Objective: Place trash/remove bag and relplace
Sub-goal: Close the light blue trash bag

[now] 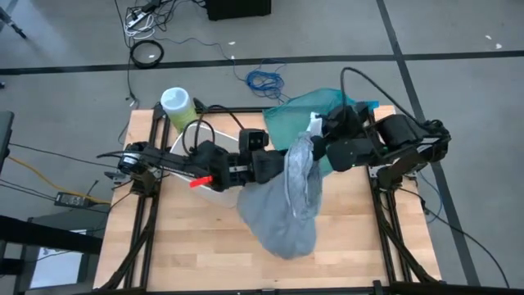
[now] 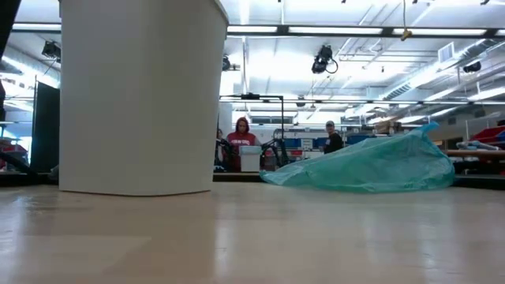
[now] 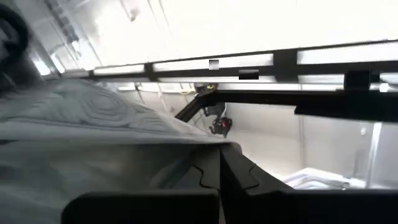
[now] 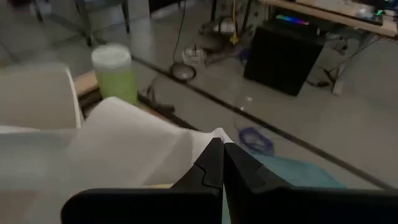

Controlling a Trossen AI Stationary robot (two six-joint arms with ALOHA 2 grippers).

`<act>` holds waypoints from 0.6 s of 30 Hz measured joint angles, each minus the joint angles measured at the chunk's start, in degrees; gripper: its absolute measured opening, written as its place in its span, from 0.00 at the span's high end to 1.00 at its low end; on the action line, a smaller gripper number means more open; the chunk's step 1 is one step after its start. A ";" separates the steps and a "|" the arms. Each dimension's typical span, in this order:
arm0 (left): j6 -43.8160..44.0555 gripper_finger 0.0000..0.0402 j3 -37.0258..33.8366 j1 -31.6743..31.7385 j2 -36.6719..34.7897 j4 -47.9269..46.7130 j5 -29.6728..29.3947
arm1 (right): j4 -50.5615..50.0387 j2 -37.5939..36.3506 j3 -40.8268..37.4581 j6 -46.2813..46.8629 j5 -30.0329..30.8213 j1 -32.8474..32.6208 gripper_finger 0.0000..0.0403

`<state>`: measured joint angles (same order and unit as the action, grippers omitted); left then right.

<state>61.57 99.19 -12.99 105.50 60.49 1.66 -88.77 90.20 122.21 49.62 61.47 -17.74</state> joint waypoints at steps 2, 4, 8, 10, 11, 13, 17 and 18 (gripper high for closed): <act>1.14 1.00 0.65 0.17 -0.03 -3.78 0.55 | 1.72 0.04 -0.32 -0.88 -2.17 0.15 1.00; 2.62 1.00 0.73 0.55 -0.29 -11.40 2.48 | -0.01 0.08 -0.44 0.38 -4.98 0.78 1.00; 2.67 1.00 0.73 1.35 -0.70 -35.97 3.84 | -1.45 0.08 -1.84 4.34 -8.76 1.23 1.00; 0.76 1.00 0.71 2.04 -0.83 -50.58 3.25 | -1.02 -0.09 -2.35 5.62 -9.28 1.69 1.00; -1.03 1.00 0.71 2.41 -1.02 -58.26 2.13 | -1.35 -0.42 -2.72 5.89 -9.90 2.29 1.00; -4.37 1.00 0.64 2.94 -1.93 -76.05 -2.30 | -1.10 -0.66 -3.07 6.28 -11.69 4.05 1.00; -3.89 1.00 0.54 3.28 -2.08 -99.08 -11.86 | -1.22 -0.55 -4.50 4.49 -14.10 7.43 1.00; -3.37 1.00 0.47 2.98 -2.26 -99.64 -11.88 | -1.22 -0.59 -5.03 3.87 -14.23 8.12 1.00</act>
<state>58.19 99.66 -10.01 103.24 -39.15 -10.23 -90.00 89.61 117.19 53.49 47.24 -9.62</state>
